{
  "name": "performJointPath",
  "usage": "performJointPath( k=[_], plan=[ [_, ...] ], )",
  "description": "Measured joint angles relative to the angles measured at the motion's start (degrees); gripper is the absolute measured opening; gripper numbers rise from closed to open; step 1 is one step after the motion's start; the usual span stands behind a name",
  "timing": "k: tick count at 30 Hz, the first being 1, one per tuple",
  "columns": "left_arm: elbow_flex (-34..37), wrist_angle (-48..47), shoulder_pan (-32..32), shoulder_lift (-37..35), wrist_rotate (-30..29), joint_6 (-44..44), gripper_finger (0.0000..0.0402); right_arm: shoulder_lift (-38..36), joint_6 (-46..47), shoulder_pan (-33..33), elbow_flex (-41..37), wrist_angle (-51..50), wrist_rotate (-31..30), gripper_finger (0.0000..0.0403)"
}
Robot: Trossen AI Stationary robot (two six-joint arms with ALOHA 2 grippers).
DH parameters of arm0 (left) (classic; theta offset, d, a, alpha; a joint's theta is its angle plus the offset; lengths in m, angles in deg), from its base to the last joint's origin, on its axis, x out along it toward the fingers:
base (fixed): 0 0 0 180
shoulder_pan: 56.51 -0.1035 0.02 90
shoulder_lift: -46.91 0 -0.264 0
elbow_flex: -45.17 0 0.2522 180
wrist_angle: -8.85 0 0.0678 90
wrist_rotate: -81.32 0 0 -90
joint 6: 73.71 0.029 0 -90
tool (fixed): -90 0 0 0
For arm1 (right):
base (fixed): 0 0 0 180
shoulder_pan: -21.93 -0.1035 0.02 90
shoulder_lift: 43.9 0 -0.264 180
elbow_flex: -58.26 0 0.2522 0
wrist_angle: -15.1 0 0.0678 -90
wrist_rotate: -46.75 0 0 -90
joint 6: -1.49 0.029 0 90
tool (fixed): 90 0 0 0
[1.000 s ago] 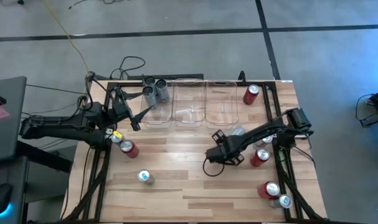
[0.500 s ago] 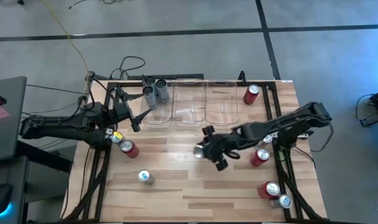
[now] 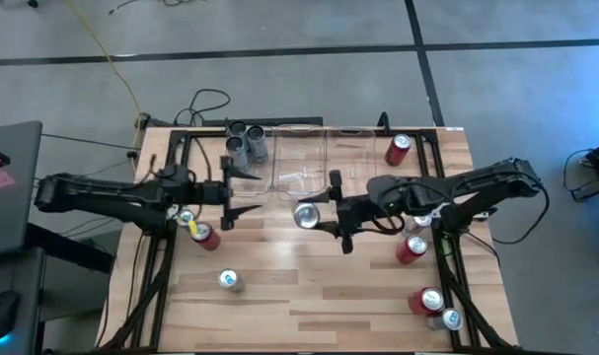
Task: Sort soda cans
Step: Put the white-blue soda can into the left transparent bin
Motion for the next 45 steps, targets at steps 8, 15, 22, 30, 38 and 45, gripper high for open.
performJointPath(
  k=[8,15,22,30,38,45],
  plan=[
    [-2.2,8.9,-1.4,11.6,0.1,-2.8,0.0322,0.1,-1.0,4.7,0.0,4.3,4.8,0.0219],
    [-5.8,8.6,-2.1,19.5,-0.1,-3.0,0.0354,3.3,1.7,7.9,0.0,6.3,9.2,0.0219],
    [-8.0,7.8,-2.0,23.3,-3.0,0.3,0.0354,4.6,0.9,8.3,0.0,8.2,10.7,0.0219],
    [-8.1,0.2,-0.4,15.5,-4.1,1.2,0.0257,3.7,1.6,8.6,0.2,4.4,10.6,0.0219],
    [-8.2,-6.4,-0.2,10.8,-4.1,0.0,0.0239,3.9,2.4,7.9,0.0,7.5,10.6,0.0219],
    [-8.2,-6.4,0.0,10.8,-4.2,0.1,0.0259,3.9,4.6,8.4,0.0,6.7,8.4,0.0219]
  ],
)
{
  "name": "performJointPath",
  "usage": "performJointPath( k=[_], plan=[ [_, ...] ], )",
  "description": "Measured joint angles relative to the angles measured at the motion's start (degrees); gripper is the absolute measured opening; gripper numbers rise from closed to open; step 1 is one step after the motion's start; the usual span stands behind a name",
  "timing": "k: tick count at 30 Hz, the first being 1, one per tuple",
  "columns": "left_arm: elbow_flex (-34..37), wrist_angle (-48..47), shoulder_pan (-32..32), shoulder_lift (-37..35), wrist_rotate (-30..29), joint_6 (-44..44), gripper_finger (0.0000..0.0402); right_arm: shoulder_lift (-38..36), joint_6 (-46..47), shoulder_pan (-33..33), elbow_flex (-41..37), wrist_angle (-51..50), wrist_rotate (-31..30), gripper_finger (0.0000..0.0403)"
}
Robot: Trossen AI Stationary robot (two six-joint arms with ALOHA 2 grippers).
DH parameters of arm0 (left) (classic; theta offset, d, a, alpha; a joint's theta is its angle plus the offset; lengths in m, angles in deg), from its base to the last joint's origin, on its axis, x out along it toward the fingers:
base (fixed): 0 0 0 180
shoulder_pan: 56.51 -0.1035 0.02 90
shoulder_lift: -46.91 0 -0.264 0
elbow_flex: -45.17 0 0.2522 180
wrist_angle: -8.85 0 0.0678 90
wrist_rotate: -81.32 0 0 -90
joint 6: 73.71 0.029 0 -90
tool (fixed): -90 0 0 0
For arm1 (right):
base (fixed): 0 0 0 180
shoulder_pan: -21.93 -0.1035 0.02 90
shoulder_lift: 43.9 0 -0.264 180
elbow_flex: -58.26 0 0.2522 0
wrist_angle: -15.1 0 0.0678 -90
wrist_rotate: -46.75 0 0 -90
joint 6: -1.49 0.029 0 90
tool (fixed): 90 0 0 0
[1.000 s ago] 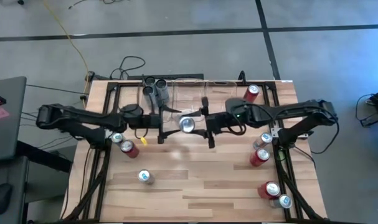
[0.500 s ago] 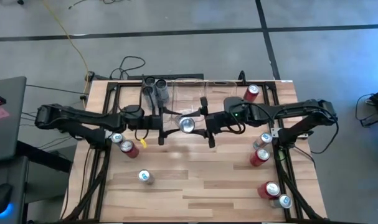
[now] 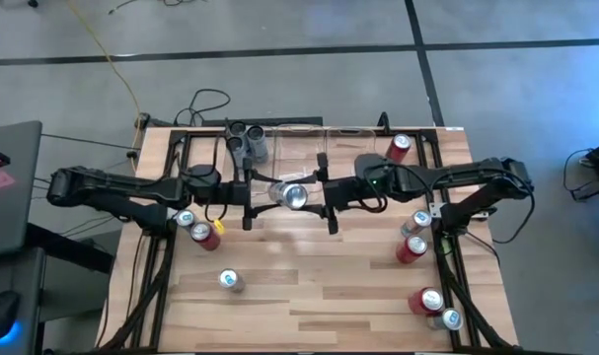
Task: Sort soda cans
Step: Put the white-blue soda can into the left transparent bin
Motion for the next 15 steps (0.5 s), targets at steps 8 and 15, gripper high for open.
performJointPath(
  k=[8,15],
  plan=[
    [0.2,-0.9,0.0,-0.2,-0.7,-0.2,0.025,-0.3,5.9,1.0,0.1,-5.4,-3.5,0.0246],
    [0.3,-1.4,0.0,-0.2,-2.8,1.3,0.0246,-1.5,17.6,1.1,0.1,-16.0,-8.6,0.0292]
  ],
)
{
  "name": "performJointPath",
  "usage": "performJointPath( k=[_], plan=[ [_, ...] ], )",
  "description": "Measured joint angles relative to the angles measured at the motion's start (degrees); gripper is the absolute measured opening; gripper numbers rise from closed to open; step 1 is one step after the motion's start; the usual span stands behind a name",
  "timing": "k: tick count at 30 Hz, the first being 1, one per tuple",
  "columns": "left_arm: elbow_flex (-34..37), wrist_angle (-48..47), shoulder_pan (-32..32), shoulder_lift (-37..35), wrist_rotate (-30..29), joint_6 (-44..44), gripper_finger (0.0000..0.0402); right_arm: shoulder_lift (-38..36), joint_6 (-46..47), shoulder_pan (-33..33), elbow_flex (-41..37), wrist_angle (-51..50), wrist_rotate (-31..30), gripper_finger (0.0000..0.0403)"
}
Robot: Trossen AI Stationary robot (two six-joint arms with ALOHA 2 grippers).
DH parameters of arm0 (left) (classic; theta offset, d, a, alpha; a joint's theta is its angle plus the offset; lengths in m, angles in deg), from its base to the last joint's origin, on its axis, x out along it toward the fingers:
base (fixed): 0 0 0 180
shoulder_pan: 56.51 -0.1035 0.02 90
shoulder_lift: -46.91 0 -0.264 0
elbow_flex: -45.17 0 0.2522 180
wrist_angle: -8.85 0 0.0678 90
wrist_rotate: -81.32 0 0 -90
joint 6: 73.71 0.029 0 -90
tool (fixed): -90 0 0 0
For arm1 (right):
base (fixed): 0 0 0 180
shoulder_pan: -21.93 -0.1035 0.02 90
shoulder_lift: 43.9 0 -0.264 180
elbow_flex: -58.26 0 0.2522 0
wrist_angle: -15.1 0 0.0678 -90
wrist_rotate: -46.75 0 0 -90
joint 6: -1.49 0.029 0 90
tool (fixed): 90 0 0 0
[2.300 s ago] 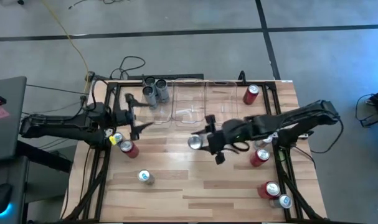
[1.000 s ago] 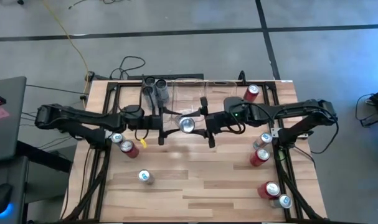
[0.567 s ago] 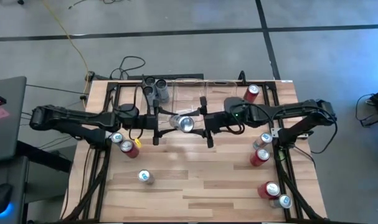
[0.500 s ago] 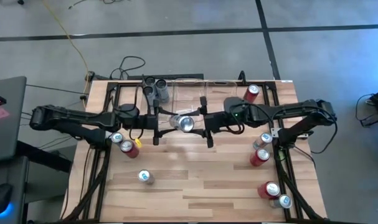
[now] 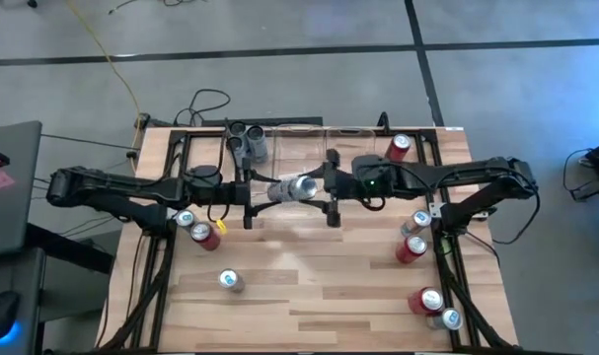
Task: Sort soda cans
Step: Put the white-blue soda can into the left transparent bin
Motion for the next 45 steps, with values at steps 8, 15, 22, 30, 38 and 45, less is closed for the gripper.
performJointPath(
  k=[8,15,22,30,38,45],
  plan=[
    [-0.2,0.6,0.0,-0.1,-0.2,-0.4,0.0247,-1.2,8.6,-0.3,0.0,-12.2,1.1,0.0304],
    [-0.3,0.3,0.0,-0.1,-0.1,-1.4,0.0224,-0.1,12.5,-2.9,-0.3,-15.1,1.9,0.0286],
    [-0.3,-0.7,0.0,0.2,2.3,-6.0,0.0216,-0.5,22.3,-5.6,-0.6,-25.6,1.3,0.0282],
    [-6.7,-10.2,0.5,10.8,4.7,-9.3,0.0251,-2.0,35.3,-11.6,-0.6,-50.4,1.4,0.0282],
    [-23.6,-27.0,3.4,30.0,4.2,-3.5,0.0301,-1.6,38.1,-17.1,-0.6,-55.3,1.3,0.0282],
    [-37.6,-40.2,4.6,43.0,3.6,-1.4,0.0314,-1.8,43.0,-19.1,-0.6,-61.4,1.6,0.0282]
  ],
)
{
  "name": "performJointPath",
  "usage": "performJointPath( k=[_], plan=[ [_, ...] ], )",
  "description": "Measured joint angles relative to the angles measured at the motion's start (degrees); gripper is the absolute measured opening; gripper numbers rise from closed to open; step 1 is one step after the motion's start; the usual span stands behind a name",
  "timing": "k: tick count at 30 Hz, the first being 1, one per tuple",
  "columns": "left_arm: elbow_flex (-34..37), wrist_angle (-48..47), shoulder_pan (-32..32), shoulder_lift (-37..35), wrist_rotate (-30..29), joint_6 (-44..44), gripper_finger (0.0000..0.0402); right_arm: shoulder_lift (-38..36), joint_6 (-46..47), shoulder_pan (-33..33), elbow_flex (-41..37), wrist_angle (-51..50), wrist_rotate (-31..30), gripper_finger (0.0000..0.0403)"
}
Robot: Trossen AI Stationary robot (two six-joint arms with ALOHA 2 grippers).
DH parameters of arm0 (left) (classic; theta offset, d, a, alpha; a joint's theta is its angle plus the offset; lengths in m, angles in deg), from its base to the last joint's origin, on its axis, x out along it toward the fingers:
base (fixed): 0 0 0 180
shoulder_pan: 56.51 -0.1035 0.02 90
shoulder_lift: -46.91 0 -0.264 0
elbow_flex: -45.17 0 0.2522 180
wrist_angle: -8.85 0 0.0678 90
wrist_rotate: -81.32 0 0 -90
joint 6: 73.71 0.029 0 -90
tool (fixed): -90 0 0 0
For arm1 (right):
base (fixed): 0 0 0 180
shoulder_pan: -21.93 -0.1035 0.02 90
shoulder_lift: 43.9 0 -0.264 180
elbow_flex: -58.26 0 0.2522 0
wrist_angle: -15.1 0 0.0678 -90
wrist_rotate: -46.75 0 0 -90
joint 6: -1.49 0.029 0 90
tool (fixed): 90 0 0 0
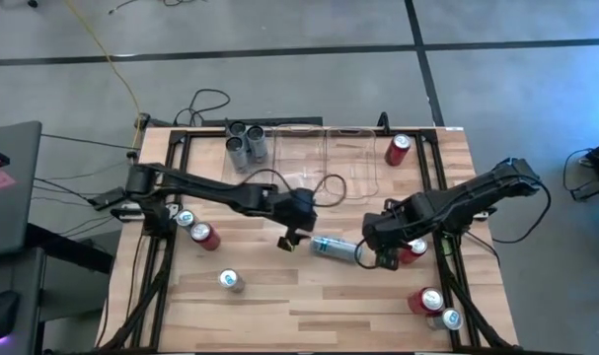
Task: Sort soda cans
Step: Put the white-blue soda can into the left transparent bin
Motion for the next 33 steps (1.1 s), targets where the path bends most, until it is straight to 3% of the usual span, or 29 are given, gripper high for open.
performJointPath(
  k=[8,17,23,33],
  plan=[
    [-4.6,0.2,1.1,6.8,2.7,1.5,0.0315,0.0,1.8,-2.0,0.0,-0.3,0.3,0.0282],
    [-4.6,4.0,1.4,7.9,6.1,-0.4,0.0315,0.0,2.5,-3.0,0.0,-0.3,0.2,0.0282],
    [-4.7,11.1,2.1,8.9,13.4,-5.8,0.0315,0.0,2.5,-3.0,0.0,-0.2,0.1,0.0282],
    [-4.5,14.7,2.8,15.8,9.5,-7.1,0.0315,0.0,3.4,-3.0,0.1,0.2,-0.1,0.0282]
  ],
)
